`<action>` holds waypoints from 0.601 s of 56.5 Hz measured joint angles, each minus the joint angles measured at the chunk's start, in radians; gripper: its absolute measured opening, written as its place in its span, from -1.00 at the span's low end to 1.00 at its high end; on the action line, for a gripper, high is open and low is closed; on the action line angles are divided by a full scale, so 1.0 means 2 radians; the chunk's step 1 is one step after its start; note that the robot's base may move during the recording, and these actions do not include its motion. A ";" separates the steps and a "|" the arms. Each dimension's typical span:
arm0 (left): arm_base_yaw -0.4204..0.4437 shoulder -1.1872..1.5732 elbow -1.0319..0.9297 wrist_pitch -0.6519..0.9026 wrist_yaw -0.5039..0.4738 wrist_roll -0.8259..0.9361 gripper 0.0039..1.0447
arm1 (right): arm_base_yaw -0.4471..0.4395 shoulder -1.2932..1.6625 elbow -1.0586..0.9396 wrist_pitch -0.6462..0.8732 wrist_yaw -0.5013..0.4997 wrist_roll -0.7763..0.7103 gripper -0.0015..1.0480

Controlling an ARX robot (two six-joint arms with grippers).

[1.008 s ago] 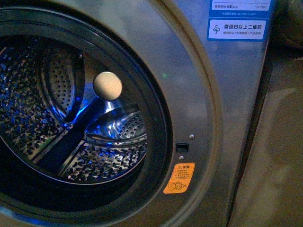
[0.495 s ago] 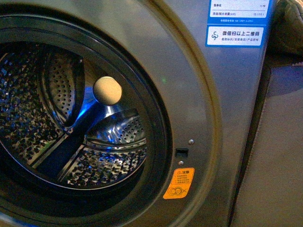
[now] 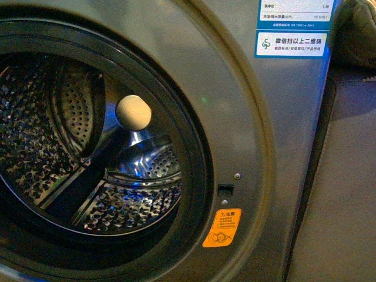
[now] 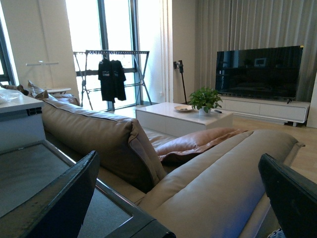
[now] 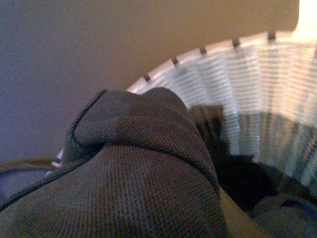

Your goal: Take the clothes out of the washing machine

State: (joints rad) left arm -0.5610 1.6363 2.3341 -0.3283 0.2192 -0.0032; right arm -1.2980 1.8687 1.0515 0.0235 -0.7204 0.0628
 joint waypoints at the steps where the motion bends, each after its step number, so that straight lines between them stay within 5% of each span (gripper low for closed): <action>1: 0.000 0.000 0.000 0.000 0.000 0.000 0.88 | 0.002 0.005 -0.001 0.000 0.003 -0.002 -0.56; 25: 0.000 0.000 0.000 0.000 0.000 0.000 0.88 | 0.041 0.029 -0.001 -0.057 0.005 -0.019 0.80; 34: 0.000 0.000 0.000 0.000 0.000 0.000 0.88 | 0.038 -0.068 -0.038 0.010 -0.056 0.009 0.85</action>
State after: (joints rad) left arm -0.5610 1.6360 2.3344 -0.3283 0.2192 -0.0032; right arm -1.2224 1.7329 0.9752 0.0444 -0.8326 0.0799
